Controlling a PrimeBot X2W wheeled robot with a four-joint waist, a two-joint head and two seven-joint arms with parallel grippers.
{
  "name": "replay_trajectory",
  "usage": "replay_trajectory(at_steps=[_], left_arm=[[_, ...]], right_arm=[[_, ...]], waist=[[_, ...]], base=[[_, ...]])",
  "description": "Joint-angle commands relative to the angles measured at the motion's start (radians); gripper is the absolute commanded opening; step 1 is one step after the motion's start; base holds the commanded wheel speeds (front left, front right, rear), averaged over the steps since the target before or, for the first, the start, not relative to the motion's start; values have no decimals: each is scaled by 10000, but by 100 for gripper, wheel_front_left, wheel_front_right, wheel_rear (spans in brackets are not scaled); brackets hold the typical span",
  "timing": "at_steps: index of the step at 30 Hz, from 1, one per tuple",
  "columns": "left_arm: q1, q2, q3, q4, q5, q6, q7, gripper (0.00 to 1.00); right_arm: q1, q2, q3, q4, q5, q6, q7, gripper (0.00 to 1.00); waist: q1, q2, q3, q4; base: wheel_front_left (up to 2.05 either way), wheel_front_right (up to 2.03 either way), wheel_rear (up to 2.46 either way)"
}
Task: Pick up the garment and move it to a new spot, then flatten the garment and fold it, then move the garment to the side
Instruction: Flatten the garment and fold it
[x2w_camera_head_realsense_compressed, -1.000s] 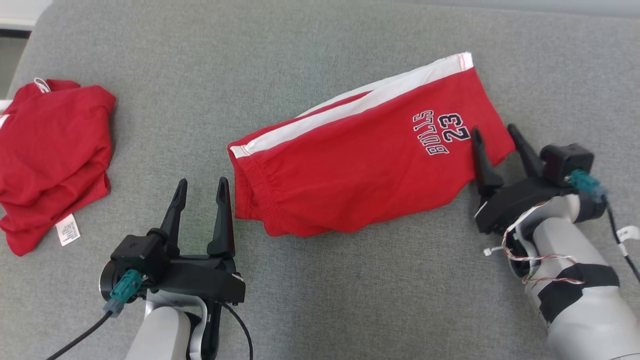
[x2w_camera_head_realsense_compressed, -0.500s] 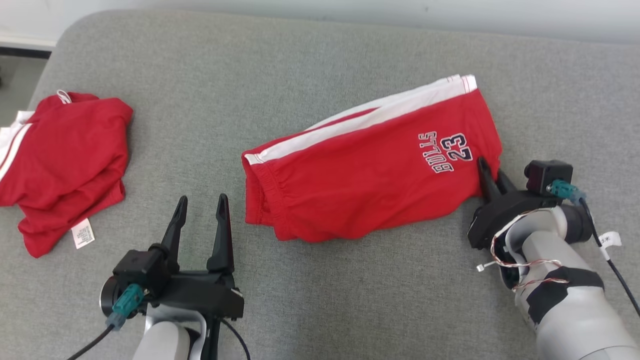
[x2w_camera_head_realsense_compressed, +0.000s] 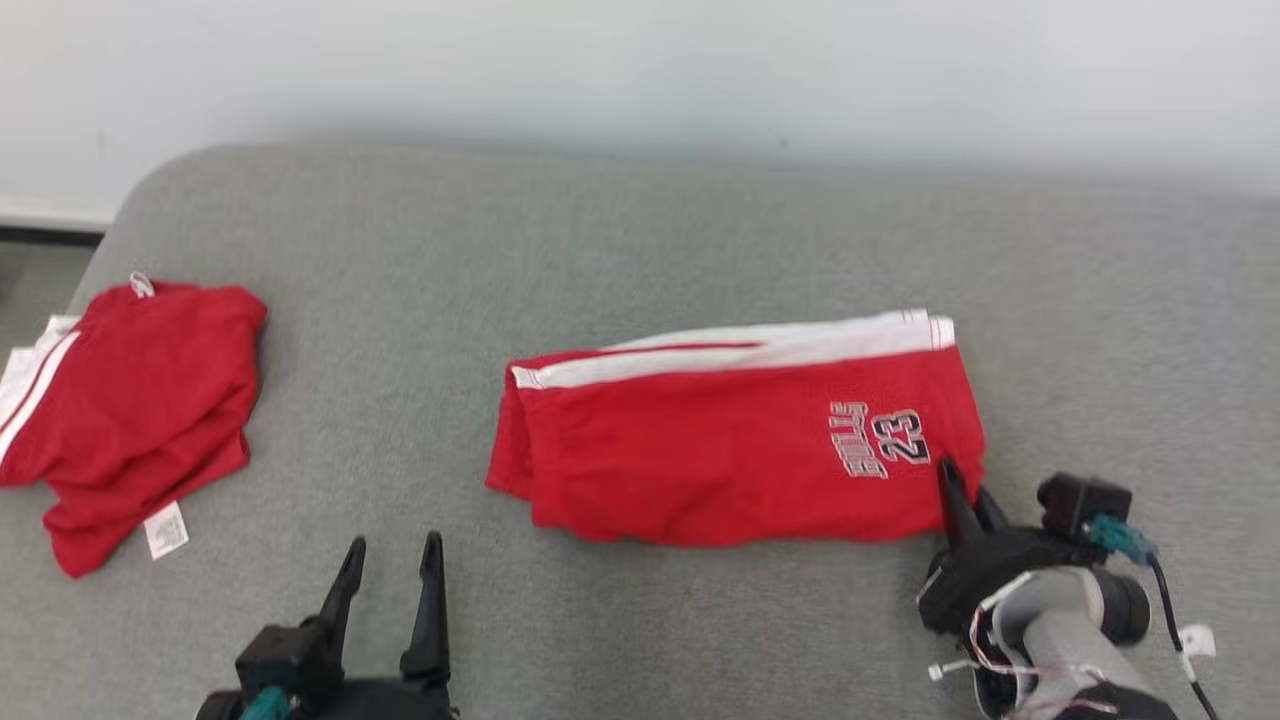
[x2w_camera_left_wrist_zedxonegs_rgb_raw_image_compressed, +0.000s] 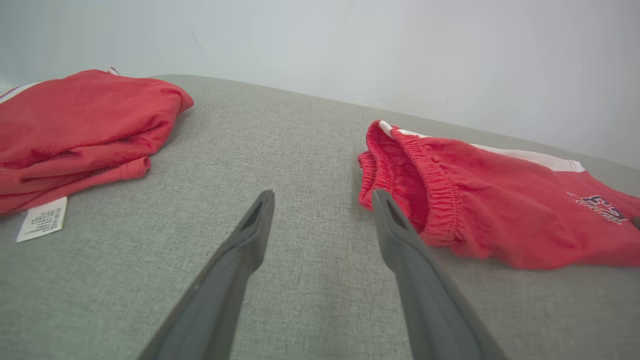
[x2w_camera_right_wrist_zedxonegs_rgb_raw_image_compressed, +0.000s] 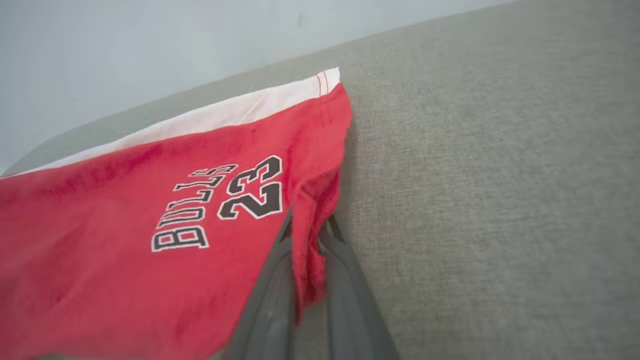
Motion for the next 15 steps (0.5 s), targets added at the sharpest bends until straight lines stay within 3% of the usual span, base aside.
replay_trajectory(at_steps=[1, 8, 15], left_arm=[[334, 0, 75, 37, 122, -53, -33, 100], [1000, 0, 242, 78, 256, -154, -33, 100], [1075, 0, 335, 47, 255, -246, -33, 100]], right_arm=[[460, 44, -242, -257, -13, -25, 2, 0], [1452, -42, -864, -840, -307, -25, 0, 0], [1129, -122, -510, -1061, -922, -25, 1, 0]], waist=[[1, 0, -730, -536], [1, 0, -1318, -806], [1, 0, -1301, -857]], base=[[0, 0, 0], [0, 0, 0], [0, 0, 0]])
